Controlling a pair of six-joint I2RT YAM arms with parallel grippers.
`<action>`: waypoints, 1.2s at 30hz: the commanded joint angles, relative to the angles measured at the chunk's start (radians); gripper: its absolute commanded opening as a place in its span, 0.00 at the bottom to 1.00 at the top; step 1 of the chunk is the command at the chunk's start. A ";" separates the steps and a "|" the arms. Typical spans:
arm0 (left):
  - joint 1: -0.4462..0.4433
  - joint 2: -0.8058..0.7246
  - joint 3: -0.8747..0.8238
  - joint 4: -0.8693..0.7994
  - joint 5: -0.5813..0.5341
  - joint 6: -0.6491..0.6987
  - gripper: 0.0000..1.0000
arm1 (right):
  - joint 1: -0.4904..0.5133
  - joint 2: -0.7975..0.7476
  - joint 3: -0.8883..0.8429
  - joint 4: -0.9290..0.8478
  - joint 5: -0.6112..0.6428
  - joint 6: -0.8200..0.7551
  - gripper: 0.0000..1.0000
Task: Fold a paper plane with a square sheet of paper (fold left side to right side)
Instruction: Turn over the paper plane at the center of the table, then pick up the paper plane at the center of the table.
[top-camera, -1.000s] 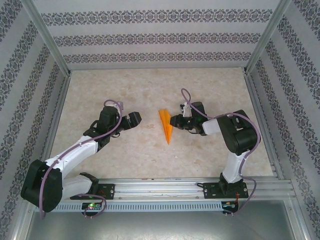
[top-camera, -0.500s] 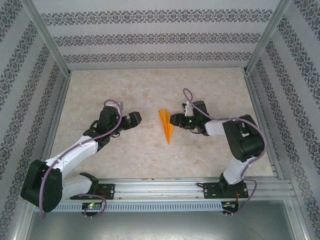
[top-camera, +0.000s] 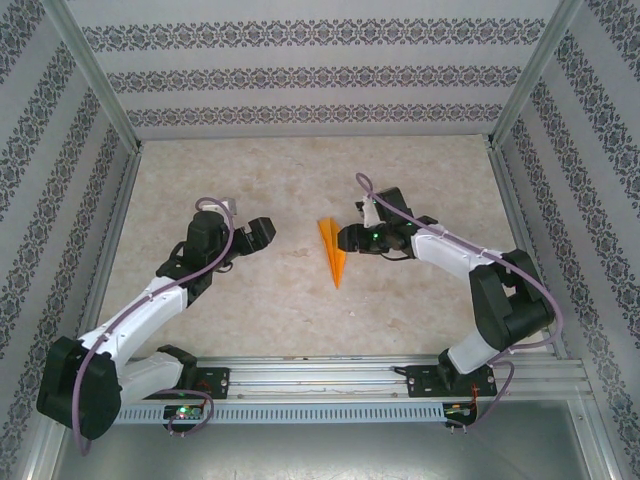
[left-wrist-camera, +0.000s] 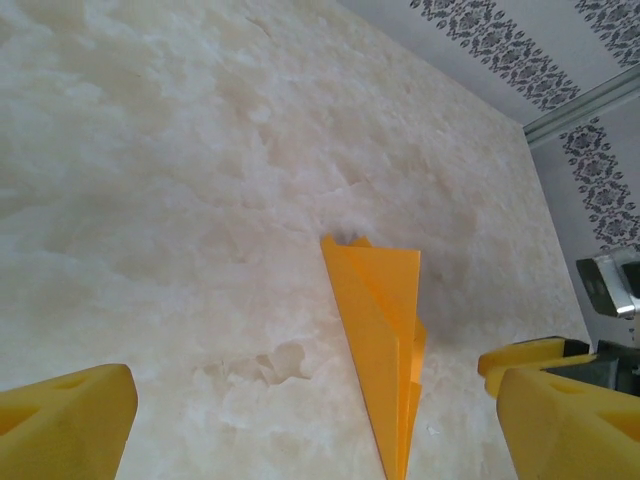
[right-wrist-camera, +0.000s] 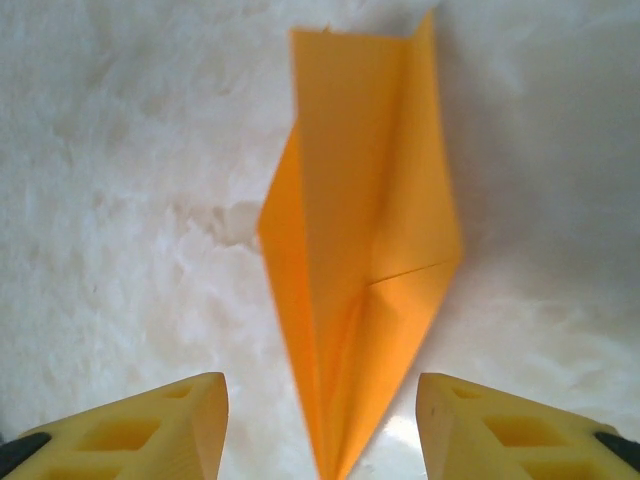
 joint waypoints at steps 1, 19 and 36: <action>0.017 -0.022 -0.013 -0.013 -0.011 0.017 0.93 | 0.038 0.047 0.056 -0.138 0.033 -0.012 0.54; 0.033 -0.062 -0.038 -0.030 -0.012 0.027 0.93 | 0.072 0.200 0.158 -0.161 0.061 0.014 0.49; 0.040 -0.072 -0.036 -0.044 -0.011 0.033 0.94 | 0.094 0.278 0.209 -0.185 0.082 0.013 0.38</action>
